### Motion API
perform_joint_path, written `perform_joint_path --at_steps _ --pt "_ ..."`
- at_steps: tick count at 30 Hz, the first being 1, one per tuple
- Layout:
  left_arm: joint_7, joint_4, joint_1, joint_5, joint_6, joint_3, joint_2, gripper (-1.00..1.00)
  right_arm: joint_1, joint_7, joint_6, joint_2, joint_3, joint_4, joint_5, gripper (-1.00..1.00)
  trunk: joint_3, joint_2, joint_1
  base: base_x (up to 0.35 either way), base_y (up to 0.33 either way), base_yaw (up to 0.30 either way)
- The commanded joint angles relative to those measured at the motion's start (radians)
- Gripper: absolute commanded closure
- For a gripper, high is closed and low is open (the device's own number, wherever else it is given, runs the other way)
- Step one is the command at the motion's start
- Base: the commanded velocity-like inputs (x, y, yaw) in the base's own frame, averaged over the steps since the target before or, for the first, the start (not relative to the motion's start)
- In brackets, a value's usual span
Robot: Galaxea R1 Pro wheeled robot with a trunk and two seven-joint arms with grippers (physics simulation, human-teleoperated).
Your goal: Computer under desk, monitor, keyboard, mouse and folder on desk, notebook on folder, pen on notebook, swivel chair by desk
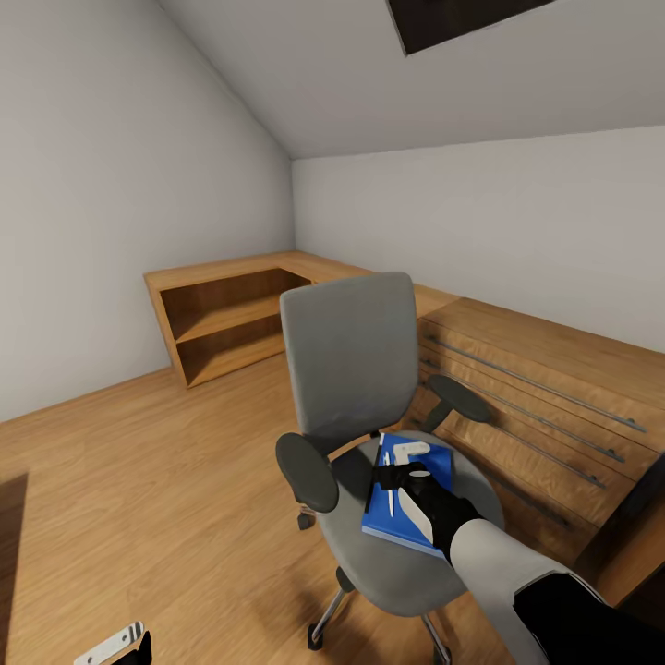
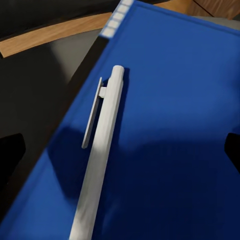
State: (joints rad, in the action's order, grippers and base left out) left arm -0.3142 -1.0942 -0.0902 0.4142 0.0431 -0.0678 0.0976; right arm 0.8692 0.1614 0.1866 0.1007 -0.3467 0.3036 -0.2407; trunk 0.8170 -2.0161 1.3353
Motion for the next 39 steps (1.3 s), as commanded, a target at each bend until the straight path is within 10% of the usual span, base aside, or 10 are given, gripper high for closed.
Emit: perform_joint_path --at_steps 1,26,27,39 --pt "-0.003 -0.001 0.0 0.011 0.004 0.002 0.001 -1.0 0.001 0.007 0.005 -0.001 -0.009 0.002 -0.009 -1.0 0.004 -0.007 0.004 0.0 0.0 0.0" --pt "-0.003 -0.001 0.0 0.011 0.004 0.002 0.001 -1.0 0.001 0.006 0.018 -0.001 -0.01 0.003 -0.008 -1.0 0.02 -0.042 0.023 0.0 0.0 0.0" --pt "-0.003 -0.001 0.0 0.011 0.004 0.002 0.001 -1.0 0.001 0.006 0.033 -0.001 -0.01 0.003 -0.008 1.0 0.02 -0.042 0.023 0.0 0.0 0.0" --pt "-0.003 0.009 0.0 0.011 0.003 0.002 0.001 -1.0 0.001 0.006 0.077 -0.003 -0.008 0.008 -0.008 1.0 0.02 -0.042 0.023 0.0 0.0 0.0"
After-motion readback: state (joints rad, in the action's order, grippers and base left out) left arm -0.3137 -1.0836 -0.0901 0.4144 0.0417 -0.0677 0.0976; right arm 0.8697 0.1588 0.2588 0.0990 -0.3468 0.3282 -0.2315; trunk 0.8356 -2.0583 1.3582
